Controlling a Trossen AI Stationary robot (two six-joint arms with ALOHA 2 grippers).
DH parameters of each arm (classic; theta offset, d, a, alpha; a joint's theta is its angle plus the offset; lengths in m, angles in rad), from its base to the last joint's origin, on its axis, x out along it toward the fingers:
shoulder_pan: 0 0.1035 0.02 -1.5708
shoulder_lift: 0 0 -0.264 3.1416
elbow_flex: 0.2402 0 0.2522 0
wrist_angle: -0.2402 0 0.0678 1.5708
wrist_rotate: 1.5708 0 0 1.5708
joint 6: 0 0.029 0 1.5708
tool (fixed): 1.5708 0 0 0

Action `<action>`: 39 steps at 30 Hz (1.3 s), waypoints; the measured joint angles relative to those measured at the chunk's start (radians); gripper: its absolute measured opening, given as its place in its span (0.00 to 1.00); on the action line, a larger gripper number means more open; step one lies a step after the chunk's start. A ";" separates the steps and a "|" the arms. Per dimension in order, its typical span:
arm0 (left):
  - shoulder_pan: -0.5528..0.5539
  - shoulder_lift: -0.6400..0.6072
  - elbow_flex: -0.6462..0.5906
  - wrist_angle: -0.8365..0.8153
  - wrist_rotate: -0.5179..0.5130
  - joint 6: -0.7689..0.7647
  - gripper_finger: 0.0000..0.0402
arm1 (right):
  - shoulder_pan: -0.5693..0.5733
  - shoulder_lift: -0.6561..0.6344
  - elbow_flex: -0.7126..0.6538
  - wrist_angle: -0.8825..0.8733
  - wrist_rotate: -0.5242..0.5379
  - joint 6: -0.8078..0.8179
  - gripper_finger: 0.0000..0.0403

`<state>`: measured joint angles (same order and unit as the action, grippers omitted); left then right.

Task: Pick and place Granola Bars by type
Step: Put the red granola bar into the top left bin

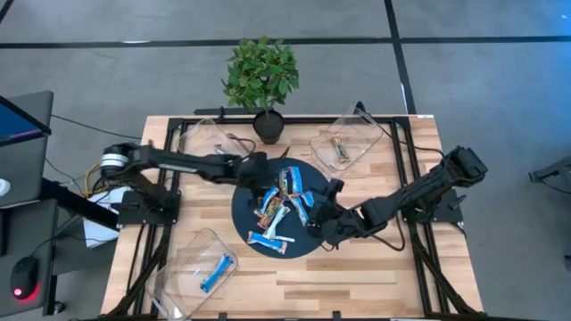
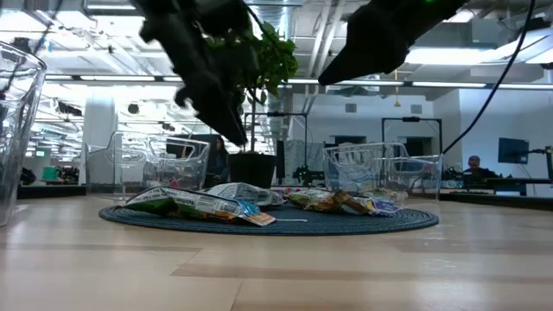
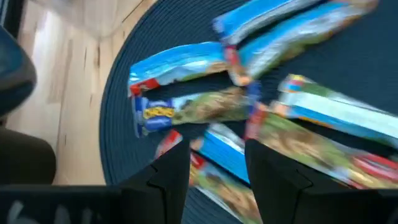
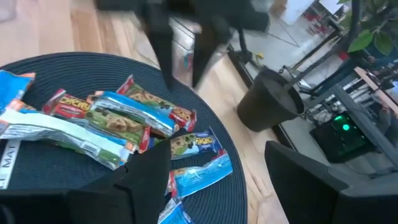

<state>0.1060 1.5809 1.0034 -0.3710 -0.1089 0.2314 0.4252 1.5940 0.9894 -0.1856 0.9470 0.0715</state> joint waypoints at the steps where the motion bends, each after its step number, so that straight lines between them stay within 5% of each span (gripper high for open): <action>1: 0.011 0.031 0.029 -0.039 0.000 0.000 0.37 | 0.000 0.000 0.000 0.000 0.000 0.001 0.63; 10: 0.077 0.253 0.198 -0.226 -0.001 -0.002 0.37 | 0.001 0.001 0.000 -0.018 -0.006 0.017 0.63; 25: 0.118 0.270 0.200 -0.254 0.060 -0.040 0.37 | 0.000 0.001 0.000 -0.012 -0.033 0.018 0.63; 39: 0.110 0.269 0.303 -0.518 0.136 -0.060 0.37 | 0.000 0.001 0.000 -0.016 -0.033 0.026 0.63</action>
<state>0.2159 1.8503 1.3060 -0.8890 0.0271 0.1719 0.4252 1.5948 0.9894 -0.2012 0.9138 0.0978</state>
